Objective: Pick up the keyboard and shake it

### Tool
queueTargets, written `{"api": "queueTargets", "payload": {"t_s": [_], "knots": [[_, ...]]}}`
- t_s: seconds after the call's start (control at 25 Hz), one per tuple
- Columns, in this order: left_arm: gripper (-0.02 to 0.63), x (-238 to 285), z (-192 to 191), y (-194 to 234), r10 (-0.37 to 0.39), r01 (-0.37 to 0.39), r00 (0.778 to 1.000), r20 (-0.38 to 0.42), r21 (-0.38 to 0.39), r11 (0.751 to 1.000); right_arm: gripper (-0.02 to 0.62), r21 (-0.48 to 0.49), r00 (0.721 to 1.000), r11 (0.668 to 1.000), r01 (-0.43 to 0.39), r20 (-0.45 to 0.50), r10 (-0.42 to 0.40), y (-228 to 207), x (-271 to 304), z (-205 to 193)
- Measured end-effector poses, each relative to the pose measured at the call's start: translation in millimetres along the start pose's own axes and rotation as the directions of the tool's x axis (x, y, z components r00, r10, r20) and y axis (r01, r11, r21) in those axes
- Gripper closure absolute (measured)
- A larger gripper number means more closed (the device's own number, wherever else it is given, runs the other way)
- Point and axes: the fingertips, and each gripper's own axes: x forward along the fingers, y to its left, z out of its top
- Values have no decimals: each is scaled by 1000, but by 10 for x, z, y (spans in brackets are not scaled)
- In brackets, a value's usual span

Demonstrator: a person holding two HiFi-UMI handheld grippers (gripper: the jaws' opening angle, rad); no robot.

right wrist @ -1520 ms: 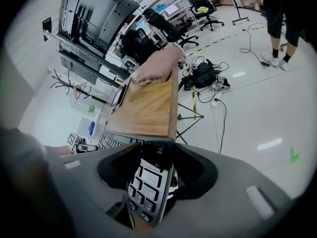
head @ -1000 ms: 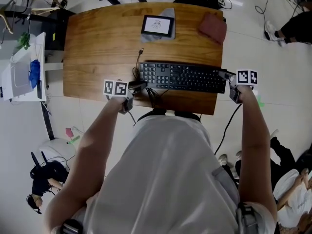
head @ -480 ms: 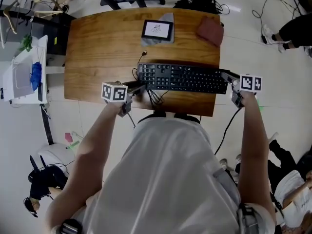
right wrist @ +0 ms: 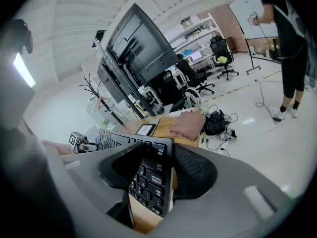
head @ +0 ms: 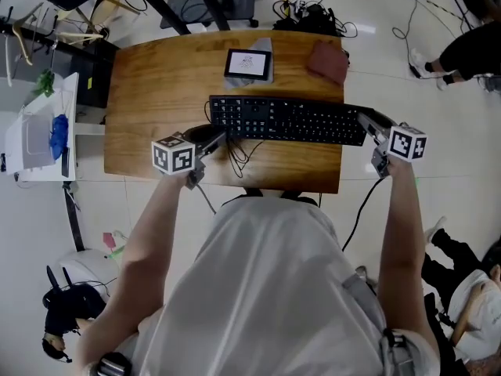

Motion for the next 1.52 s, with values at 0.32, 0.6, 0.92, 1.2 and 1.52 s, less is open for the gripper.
{"api": "queueTargets", "payload": {"t_s": [0.32,0.6,0.92,1.2,1.52], "knots": [[469,-201,548,-102,1,-29,987,163,172,985,400,-178,973,984,-8,226,49,433,-292,592],[470,-437,1116,-236,-18,-78,953,303,300,951,400,-314,919,949,31,381,96,799,-568,1126],[468,-752,1792,-494,-56,-160,893,447,431,888,400,-434,834,898,77,522,180,1212,-925,1701],[466,-1068,2337,-866,-108,-255,829,548,544,800,402,-513,720,849,122,635,280,1522,-1321,2081],[462,-1464,2854,-1288,-178,-369,749,638,625,688,405,-593,574,781,196,715,398,1900,-1771,2400]]}}
